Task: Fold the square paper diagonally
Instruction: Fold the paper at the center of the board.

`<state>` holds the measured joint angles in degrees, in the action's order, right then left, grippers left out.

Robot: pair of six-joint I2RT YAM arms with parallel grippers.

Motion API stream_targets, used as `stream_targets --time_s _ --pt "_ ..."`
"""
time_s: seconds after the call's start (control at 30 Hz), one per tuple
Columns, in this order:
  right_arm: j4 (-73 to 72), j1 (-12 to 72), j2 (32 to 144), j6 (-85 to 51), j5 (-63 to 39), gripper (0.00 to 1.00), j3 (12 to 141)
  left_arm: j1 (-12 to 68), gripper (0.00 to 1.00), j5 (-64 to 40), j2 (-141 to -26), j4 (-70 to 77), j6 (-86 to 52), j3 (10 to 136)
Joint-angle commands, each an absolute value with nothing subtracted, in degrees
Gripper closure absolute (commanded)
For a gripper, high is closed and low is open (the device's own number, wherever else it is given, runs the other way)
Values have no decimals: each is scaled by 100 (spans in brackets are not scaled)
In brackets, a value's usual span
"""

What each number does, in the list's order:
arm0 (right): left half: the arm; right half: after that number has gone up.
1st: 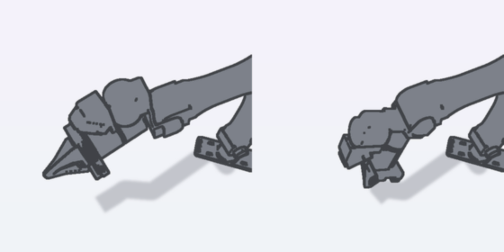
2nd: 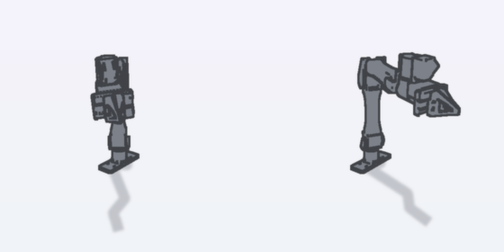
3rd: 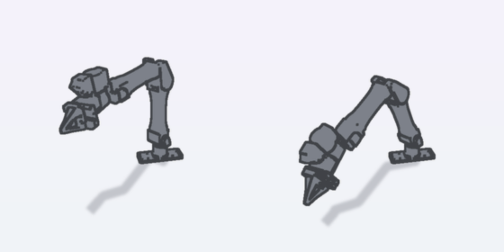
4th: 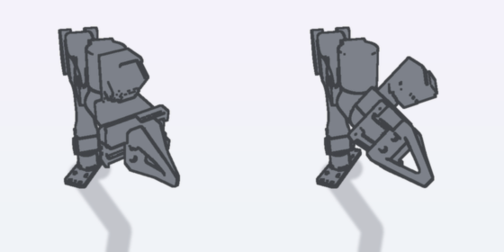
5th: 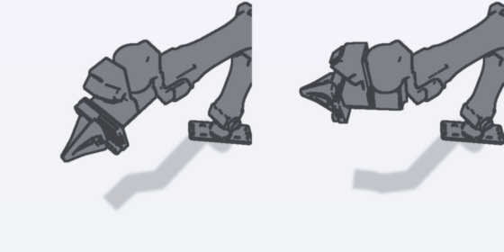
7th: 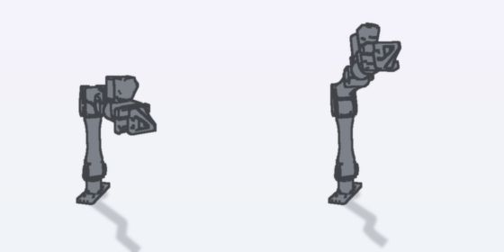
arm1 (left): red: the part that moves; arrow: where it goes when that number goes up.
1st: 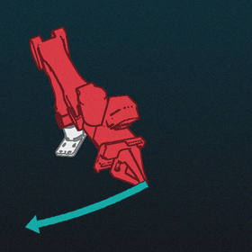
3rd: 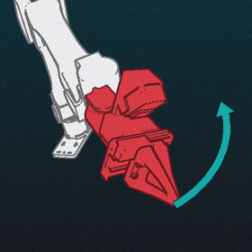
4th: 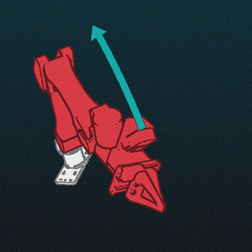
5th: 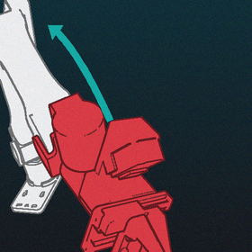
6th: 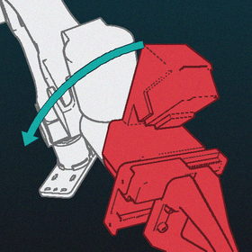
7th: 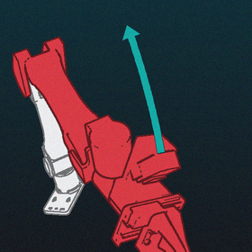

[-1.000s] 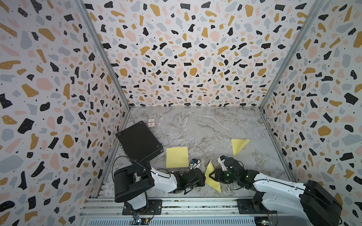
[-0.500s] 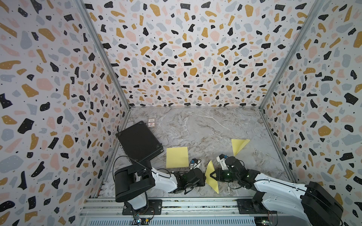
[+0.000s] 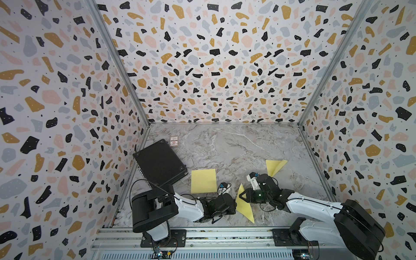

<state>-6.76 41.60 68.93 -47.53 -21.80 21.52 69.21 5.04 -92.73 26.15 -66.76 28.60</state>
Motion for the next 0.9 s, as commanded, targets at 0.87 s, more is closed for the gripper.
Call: stream_targets --time_s 0.87 --pt "-1399 3356 7672 -4220 -3072 72 2722 6940 100 536 -9659 1099 -6601 2452"
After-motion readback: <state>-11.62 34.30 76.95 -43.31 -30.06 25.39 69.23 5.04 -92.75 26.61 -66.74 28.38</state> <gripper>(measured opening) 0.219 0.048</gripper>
